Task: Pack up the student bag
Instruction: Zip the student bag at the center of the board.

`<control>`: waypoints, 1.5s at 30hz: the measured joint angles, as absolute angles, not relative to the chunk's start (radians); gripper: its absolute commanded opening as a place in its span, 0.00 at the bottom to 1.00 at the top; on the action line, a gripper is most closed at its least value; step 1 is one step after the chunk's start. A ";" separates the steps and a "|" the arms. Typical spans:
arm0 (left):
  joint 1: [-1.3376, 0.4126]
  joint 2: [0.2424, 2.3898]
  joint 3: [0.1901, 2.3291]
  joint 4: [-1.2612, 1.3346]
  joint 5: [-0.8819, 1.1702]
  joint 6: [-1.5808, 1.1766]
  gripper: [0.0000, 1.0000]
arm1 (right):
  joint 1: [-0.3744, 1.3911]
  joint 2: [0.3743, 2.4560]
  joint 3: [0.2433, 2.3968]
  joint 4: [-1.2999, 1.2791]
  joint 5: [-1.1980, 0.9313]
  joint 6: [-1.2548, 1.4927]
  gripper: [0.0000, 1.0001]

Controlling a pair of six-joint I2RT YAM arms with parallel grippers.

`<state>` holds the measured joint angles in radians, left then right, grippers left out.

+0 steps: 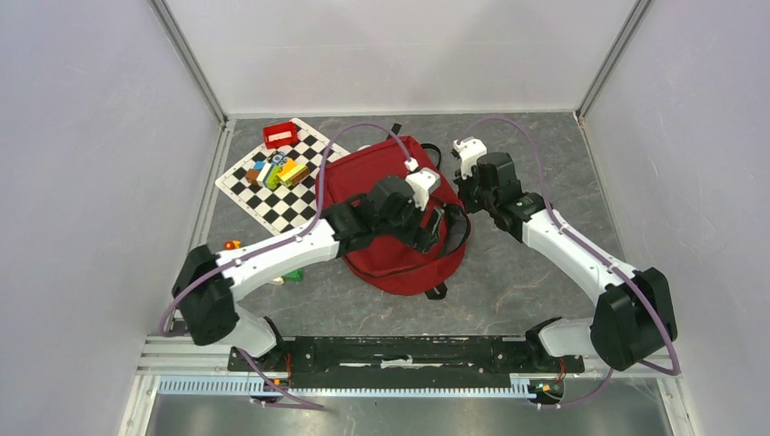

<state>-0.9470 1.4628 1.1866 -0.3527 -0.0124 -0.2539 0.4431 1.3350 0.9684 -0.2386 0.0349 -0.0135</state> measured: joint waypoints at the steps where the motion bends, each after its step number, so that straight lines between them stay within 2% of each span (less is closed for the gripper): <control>1: -0.947 1.487 1.190 -0.332 0.005 -0.256 0.85 | 0.443 1.334 0.961 -0.244 0.024 0.001 0.24; 4: -0.947 1.561 1.190 -0.304 0.051 -0.258 0.83 | 0.443 1.334 0.917 -0.250 -0.022 0.031 0.34; 8: -0.948 1.614 1.158 -0.282 0.099 -0.257 0.75 | 0.443 1.351 0.881 -0.274 -0.119 0.065 0.46; 11: -0.952 1.612 1.113 -0.279 0.112 -0.257 0.75 | 0.443 1.370 0.878 -0.280 -0.192 0.076 0.58; 13: -0.960 1.594 1.064 -0.273 0.102 -0.257 0.79 | 0.443 1.374 0.866 -0.286 -0.244 0.081 0.63; 16: -0.977 1.531 0.990 -0.273 0.080 -0.257 0.84 | 0.443 1.377 0.853 -0.316 -0.299 0.084 0.67; 22: -0.997 1.377 0.848 -0.222 0.070 -0.284 0.80 | 0.455 1.446 0.854 -0.408 -0.385 0.082 0.68; 25: -1.018 1.379 0.794 -0.187 0.068 -0.289 0.71 | 0.474 1.466 0.848 -0.432 -0.388 0.088 0.64; 27: -1.032 1.388 0.773 -0.172 0.056 -0.290 0.62 | 0.491 1.467 0.839 -0.436 -0.375 0.102 0.56; 30: -1.053 1.396 0.759 -0.145 0.033 -0.289 0.56 | 0.506 1.467 0.820 -0.437 -0.354 0.126 0.34; 31: -1.059 1.396 0.756 -0.137 0.026 -0.289 0.55 | 0.509 1.467 0.810 -0.436 -0.347 0.139 0.24; 32: -1.065 1.396 0.752 -0.126 0.022 -0.289 0.55 | 0.509 1.467 0.802 -0.436 -0.341 0.147 0.08; 33: -1.070 1.396 0.750 -0.121 0.016 -0.289 0.55 | 0.511 1.467 0.795 -0.436 -0.334 0.157 0.00; 42: -1.102 1.342 0.739 -0.125 -0.042 -0.289 0.56 | 0.518 1.381 0.827 -0.464 -0.217 0.260 0.00; 45: -1.111 1.324 0.739 -0.125 -0.059 -0.289 0.68 | 0.518 1.322 0.850 -0.445 -0.180 0.285 0.00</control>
